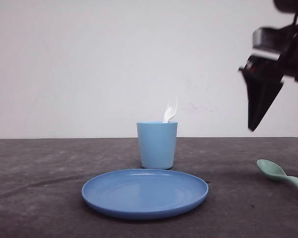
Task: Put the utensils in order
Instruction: 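Lower the right gripper onto the mint-green spoon and close on it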
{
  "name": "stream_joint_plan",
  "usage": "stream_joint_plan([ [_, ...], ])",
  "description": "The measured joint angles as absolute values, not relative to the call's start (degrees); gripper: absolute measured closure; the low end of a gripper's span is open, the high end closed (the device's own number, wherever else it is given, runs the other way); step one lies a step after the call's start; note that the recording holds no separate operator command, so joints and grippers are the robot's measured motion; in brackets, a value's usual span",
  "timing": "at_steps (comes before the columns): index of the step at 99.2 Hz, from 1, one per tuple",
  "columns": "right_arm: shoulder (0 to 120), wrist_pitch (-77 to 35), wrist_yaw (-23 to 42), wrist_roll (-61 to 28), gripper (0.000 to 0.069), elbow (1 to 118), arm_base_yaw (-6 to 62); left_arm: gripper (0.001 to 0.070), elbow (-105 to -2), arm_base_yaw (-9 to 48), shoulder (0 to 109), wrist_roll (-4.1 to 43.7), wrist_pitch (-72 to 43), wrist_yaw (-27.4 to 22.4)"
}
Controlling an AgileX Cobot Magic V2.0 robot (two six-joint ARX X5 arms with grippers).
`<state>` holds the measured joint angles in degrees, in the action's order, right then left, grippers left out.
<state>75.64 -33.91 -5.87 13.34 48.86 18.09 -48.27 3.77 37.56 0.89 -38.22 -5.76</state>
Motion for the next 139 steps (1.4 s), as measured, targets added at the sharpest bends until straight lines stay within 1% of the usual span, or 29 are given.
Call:
stream_joint_plan([
  [7, 77.52, -32.29, -5.48, 14.04, 0.0011, 48.86, 18.52, 0.0436, -48.27, 3.77, 37.47, 0.84, -38.46, -5.76],
  [15, 79.66, -30.81, -3.60, 15.05, 0.0013, 48.86, 19.22, 0.0436, -48.27, 3.77, 37.54, 0.84, -38.48, -5.76],
  [31, 83.61, -29.19, -0.43, 16.40, 0.0048, 48.86, 20.34, 0.0436, -48.27, 3.77, 37.54, 0.84, -38.46, -5.76],
  [54, 87.22, -27.18, 0.32, 17.89, 0.0082, 48.86, 20.93, 0.0436, -48.27, 3.77, 37.54, 0.84, -38.46, -5.76],
  [59, 87.74, -26.89, 0.75, 18.06, 0.0107, 48.86, 21.02, 0.0436, -48.27, 3.77, 37.54, 0.84, -38.46, -5.76],
  [71, 89.14, -26.57, 1.39, 18.20, 0.0195, 48.86, 21.30, 0.0436, -48.27, 3.77, 37.54, 0.84, -38.46, -5.76],
  [84, 89.32, -26.04, 1.69, 18.28, 0.0237, 48.86, 21.52, 0.0436, -48.27, 3.77, 37.54, 0.84, -38.44, -5.76],
  [95, 89.32, -25.87, 1.72, 18.28, 0.0301, 48.86, 21.67, 0.0436, -48.27, 3.77, 37.54, 0.82, -38.46, -5.76],
  [101, 89.32, -25.74, 1.72, 18.28, 0.0323, 48.86, 21.69, 0.0436, -48.27, 3.77, 37.54, 0.84, -38.46, -5.76],
  [117, 89.32, -24.60, 2.63, 18.28, 0.0341, 48.86, 21.69, 0.0436, -48.27, 3.77, 37.54, 0.82, -38.46, -5.76],
  [139, 89.32, -24.51, 2.81, 18.28, 0.0343, 48.86, 21.69, 0.0436, -48.27, 3.77, 37.54, 0.80, -38.46, -5.76],
])
